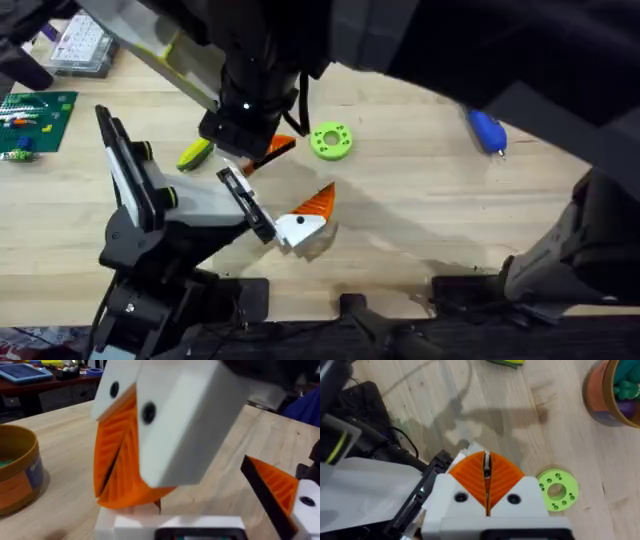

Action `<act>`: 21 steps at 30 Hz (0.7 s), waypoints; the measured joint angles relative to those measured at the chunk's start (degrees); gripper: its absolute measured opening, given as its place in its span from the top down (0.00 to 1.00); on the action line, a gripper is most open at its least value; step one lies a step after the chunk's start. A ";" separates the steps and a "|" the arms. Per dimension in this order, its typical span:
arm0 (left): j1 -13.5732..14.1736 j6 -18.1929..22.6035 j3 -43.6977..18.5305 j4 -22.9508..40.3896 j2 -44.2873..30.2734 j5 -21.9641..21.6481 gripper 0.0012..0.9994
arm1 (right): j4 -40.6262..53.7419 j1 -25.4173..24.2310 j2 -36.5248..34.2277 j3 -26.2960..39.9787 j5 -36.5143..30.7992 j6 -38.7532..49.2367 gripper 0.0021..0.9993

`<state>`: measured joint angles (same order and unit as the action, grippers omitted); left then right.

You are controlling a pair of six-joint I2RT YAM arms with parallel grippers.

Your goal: Pick up the gripper from the table and insert it into the empty holder that is missing its gripper. Then pick up a screw, insert it into the mounting hole, and use the screwdriver to tighten it. Finally, clean up the table by picking up the vegetable and placing it into the bucket.

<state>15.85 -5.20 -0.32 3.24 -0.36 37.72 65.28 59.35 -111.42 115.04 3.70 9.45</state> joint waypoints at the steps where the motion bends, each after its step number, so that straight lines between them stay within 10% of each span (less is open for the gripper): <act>1: 0.02 -0.05 0.00 0.00 -0.01 0.07 0.01 | 0.13 0.00 0.02 0.04 0.00 0.00 0.99; 21: 0.04 -0.31 0.00 0.03 -0.02 0.69 0.01 | 1.88 0.00 0.02 0.31 0.00 -0.02 0.99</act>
<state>15.90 -5.51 -0.32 3.27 -0.38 38.41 67.17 59.35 -111.40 115.35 3.70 9.43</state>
